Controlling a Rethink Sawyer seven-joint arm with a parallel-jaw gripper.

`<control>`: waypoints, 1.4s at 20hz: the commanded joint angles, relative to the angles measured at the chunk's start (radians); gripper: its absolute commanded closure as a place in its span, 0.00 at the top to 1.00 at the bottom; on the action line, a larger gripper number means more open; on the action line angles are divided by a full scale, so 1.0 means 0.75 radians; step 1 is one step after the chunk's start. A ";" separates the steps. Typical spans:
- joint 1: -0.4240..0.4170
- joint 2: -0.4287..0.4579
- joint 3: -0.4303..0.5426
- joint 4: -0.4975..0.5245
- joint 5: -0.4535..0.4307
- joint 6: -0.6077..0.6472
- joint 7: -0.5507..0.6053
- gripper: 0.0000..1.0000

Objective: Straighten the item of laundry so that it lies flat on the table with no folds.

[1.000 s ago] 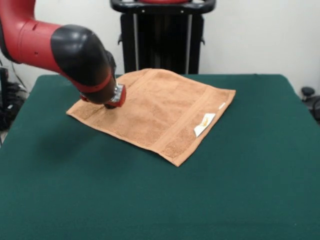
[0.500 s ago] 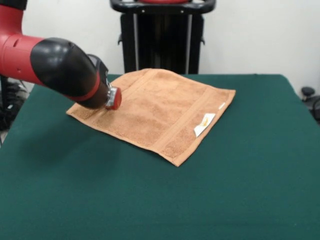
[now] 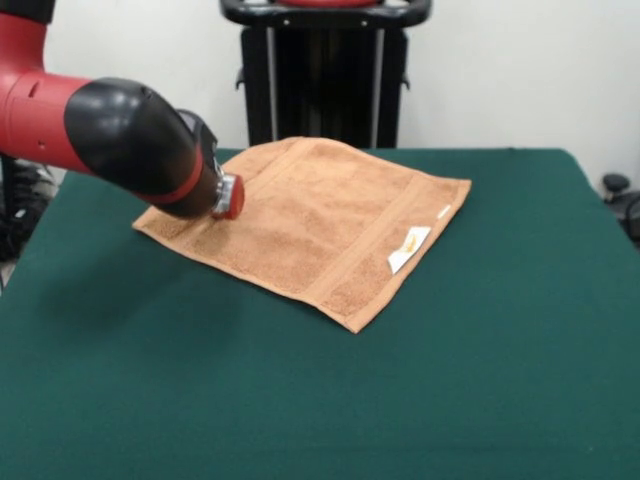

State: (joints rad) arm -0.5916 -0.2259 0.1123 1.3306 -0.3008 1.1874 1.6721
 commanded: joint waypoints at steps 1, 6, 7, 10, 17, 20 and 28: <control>-0.007 0.116 0.302 -0.280 -0.120 -0.869 -0.141 0.00; -0.041 0.149 0.375 -0.362 -0.148 -0.731 -0.234 0.00; -0.040 0.157 0.379 -0.384 -0.158 -0.689 -0.251 0.00; -0.046 0.149 0.385 -0.390 -0.185 -0.626 -0.249 0.00; -0.046 0.119 0.449 -0.464 -0.253 -0.405 -0.371 0.00; -0.040 0.146 0.509 -0.539 -0.294 -0.337 -0.486 0.00; 0.005 0.148 0.610 -0.676 -0.373 -0.149 -0.513 0.00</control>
State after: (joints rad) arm -0.6449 -0.1651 0.3407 1.1191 -0.5156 1.4542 1.6125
